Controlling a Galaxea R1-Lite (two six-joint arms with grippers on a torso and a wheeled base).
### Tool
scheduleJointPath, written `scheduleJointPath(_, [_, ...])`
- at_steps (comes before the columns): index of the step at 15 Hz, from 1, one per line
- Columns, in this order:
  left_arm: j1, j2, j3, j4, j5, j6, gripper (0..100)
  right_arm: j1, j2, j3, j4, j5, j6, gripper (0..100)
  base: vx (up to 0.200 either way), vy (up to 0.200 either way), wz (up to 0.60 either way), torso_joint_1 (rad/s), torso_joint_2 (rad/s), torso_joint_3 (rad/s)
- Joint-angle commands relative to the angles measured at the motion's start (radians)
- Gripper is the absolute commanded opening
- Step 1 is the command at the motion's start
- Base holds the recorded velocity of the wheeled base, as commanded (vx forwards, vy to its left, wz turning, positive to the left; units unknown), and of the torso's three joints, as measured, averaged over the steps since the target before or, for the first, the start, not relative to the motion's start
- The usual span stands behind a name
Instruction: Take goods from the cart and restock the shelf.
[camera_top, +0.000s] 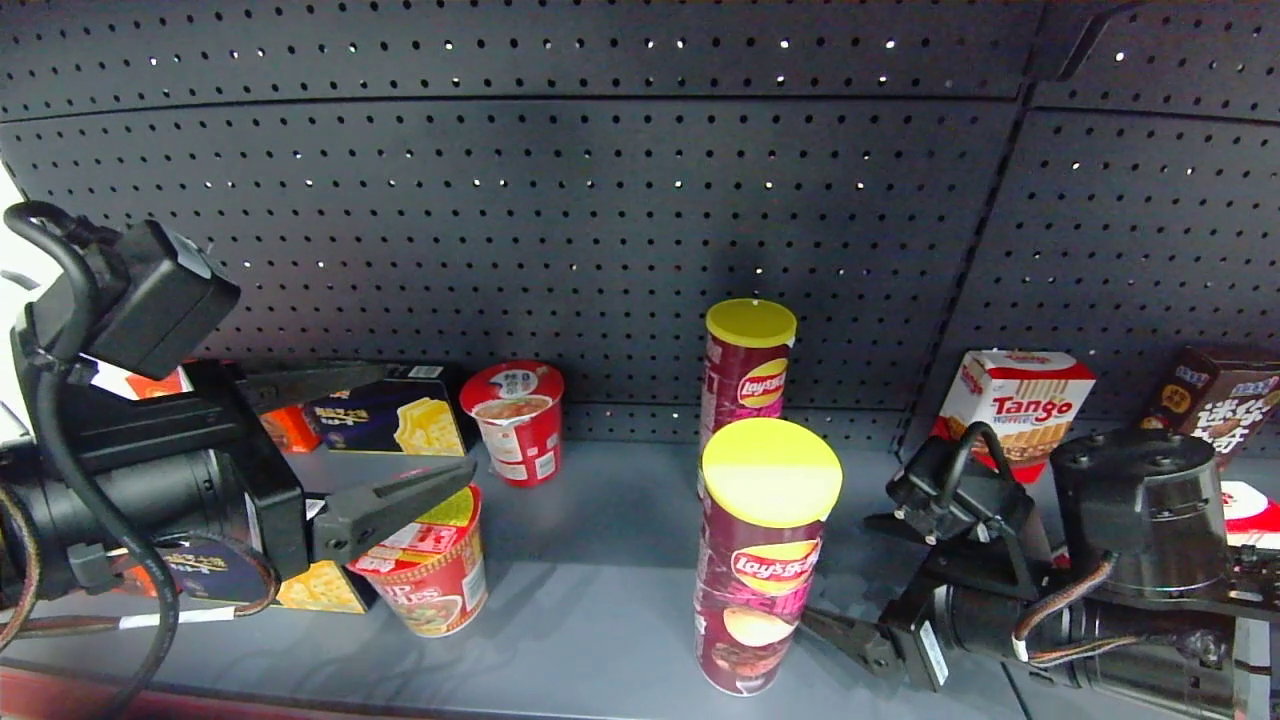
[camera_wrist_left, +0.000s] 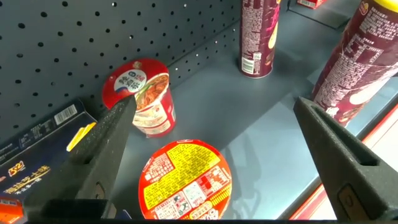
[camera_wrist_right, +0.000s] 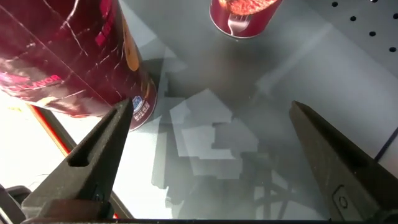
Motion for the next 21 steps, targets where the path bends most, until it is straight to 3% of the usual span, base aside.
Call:
scheduleJointPath(1, [0.000, 0.000, -0.001, 0.000, 0.000, 0.000, 100, -0.004, -0.012, -0.007, -0.007, -0.004, 0.000, 100, 0.000, 0.000, 0.00, 0.000, 0.00, 0.000])
scheduleJointPath(3, [0.026, -0.002, -0.002, 0.000, 0.000, 0.001, 100, -0.027, -0.059, -0.057, -0.030, -0.010, 0.001, 100, 0.000, 0.000, 0.00, 0.000, 0.00, 0.000])
scheduleJointPath(6, [0.046, -0.023, -0.001, 0.000, 0.003, 0.000, 100, -0.131, -0.140, -0.173, -0.023, -0.050, 0.003, 100, 0.000, 0.000, 0.00, 0.000, 0.00, 0.000])
scheduleJointPath(10, [0.199, -0.087, 0.052, -0.032, 0.000, 0.003, 100, -0.323, -0.240, -0.313, -0.023, -0.107, 0.009, 100, 0.000, 0.000, 0.00, 0.000, 0.00, 0.000])
scheduleJointPath(12, [0.247, -0.170, 0.116, -0.028, 0.000, 0.001, 100, -0.428, -0.323, -0.311, -0.009, -0.108, 0.009, 100, 0.000, 0.000, 0.00, 0.000, 0.00, 0.000])
scheduleJointPath(15, [0.293, -0.310, 0.259, -0.025, 0.000, -0.003, 100, -0.592, -0.478, -0.181, -0.004, -0.105, 0.017, 100, 0.000, 0.000, 0.00, 0.000, 0.00, 0.000])
scheduleJointPath(17, [0.294, -0.367, 0.300, -0.023, 0.003, -0.031, 100, -0.598, -0.587, -0.070, 0.022, -0.105, 0.026, 100, 0.000, 0.000, 0.00, 0.000, 0.00, 0.000])
scheduleJointPath(21, [0.293, -0.457, 0.329, -0.025, 0.009, -0.130, 100, -0.570, -0.789, 0.063, 0.092, -0.170, 0.026, 100, 0.000, 0.000, 0.00, 0.000, 0.00, 0.000])
